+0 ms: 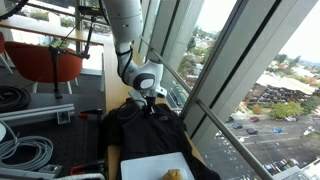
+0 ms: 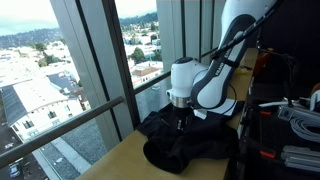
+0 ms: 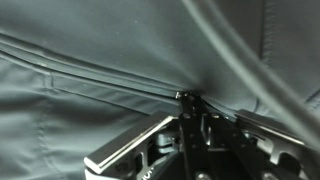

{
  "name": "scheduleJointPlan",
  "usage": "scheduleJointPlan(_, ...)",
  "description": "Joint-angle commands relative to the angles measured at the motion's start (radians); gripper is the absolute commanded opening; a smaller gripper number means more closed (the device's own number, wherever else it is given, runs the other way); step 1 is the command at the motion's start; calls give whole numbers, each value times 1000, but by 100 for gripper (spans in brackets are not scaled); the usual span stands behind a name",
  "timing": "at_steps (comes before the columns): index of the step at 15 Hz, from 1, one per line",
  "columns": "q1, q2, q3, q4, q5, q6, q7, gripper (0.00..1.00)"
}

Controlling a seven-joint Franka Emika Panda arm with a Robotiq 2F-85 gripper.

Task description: Close the zip of the jersey

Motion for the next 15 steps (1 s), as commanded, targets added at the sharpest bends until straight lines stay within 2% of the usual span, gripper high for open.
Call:
scheduleJointPlan(1, 80, 17, -12, 33, -37, -4, 77, 2)
scheduleJointPlan(5, 129, 14, -21, 53, -54, -9, 102, 2)
scheduleJointPlan(15, 199, 20, -17, 104, -69, -31, 131, 2)
